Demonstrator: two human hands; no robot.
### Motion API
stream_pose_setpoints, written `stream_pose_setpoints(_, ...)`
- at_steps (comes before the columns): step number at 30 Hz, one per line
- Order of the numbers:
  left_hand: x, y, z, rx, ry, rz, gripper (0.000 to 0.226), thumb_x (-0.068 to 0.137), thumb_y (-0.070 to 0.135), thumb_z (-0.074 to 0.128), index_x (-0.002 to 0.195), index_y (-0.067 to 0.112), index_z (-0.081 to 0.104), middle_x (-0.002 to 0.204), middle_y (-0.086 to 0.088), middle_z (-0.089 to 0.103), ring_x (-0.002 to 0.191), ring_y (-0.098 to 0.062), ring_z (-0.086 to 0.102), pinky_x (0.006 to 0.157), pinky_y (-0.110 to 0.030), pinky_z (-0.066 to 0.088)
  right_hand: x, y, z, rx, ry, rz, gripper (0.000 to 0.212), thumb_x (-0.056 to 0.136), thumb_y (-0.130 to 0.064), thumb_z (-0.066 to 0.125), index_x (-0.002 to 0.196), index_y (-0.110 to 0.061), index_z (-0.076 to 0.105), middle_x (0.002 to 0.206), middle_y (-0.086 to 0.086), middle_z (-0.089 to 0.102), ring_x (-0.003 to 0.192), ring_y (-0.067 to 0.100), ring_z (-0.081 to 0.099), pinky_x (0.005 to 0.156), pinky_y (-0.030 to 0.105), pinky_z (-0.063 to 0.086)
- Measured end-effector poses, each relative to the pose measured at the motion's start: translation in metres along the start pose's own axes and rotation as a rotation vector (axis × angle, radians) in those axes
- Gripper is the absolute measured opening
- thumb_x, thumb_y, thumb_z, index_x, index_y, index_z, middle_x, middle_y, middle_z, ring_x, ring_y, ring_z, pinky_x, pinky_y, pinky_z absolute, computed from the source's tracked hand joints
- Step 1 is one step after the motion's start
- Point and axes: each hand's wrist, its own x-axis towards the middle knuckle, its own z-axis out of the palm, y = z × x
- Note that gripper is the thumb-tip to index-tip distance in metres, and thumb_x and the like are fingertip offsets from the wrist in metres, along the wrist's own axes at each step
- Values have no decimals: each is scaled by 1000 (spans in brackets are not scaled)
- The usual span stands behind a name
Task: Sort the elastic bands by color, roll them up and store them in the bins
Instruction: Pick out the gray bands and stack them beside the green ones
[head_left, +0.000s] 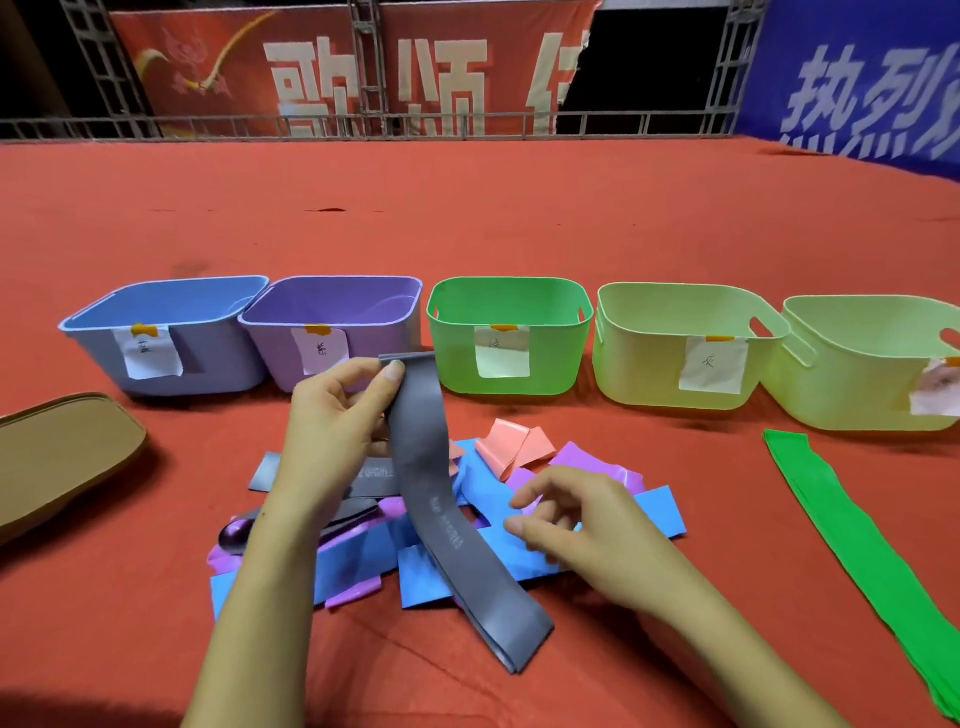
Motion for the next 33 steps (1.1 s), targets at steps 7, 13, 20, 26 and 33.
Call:
stream_pose_setpoints(7, 2, 7, -43, -30, 87, 12, 20, 105, 27, 68, 103, 10, 79, 82, -2, 74, 70, -23, 69, 55, -27, 57, 25, -12, 20, 82, 4, -58, 6, 97, -22, 75, 92, -23, 73, 74, 5, 74, 63, 13, 64, 67, 44, 56)
stream_pose_setpoints(13, 7, 2, -67, -35, 186, 10, 22, 104, 26, 69, 99, 7, 78, 81, -8, 67, 71, -24, 63, 53, -25, 55, 95, -30, 57, -18, 1, -200, 5, 93, -23, 73, 90, -20, 74, 83, -6, 77, 76, 6, 70, 76, 35, 57)
stream_pose_setpoints(20, 11, -4, -79, -59, 232, -23, 24, 103, 28, 70, 94, 6, 77, 82, -11, 63, 73, -24, 61, 54, -28, 57, 159, -55, 85, -481, -146, -293, 21, 90, -34, 79, 107, -22, 74, 105, -6, 78, 98, 15, 68, 89, 35, 52)
stream_pose_setpoints(26, 12, -3, -80, -60, 227, -23, 27, 103, 29, 70, 96, 4, 76, 85, -13, 64, 74, -26, 62, 54, -27, 57, 159, -57, 76, -575, -191, -243, 21, 87, -29, 81, 106, -20, 80, 98, -2, 80, 94, 20, 72, 82, 37, 57)
stream_pose_setpoints(33, 10, 2, -71, -57, 223, -14, 26, 104, 28, 69, 99, 3, 77, 85, -11, 70, 72, -26, 65, 52, -27, 56, 153, -68, 35, 89, -1, -100, 7, 87, 1, 77, 93, -4, 76, 84, 3, 74, 74, 10, 62, 70, 23, 51)
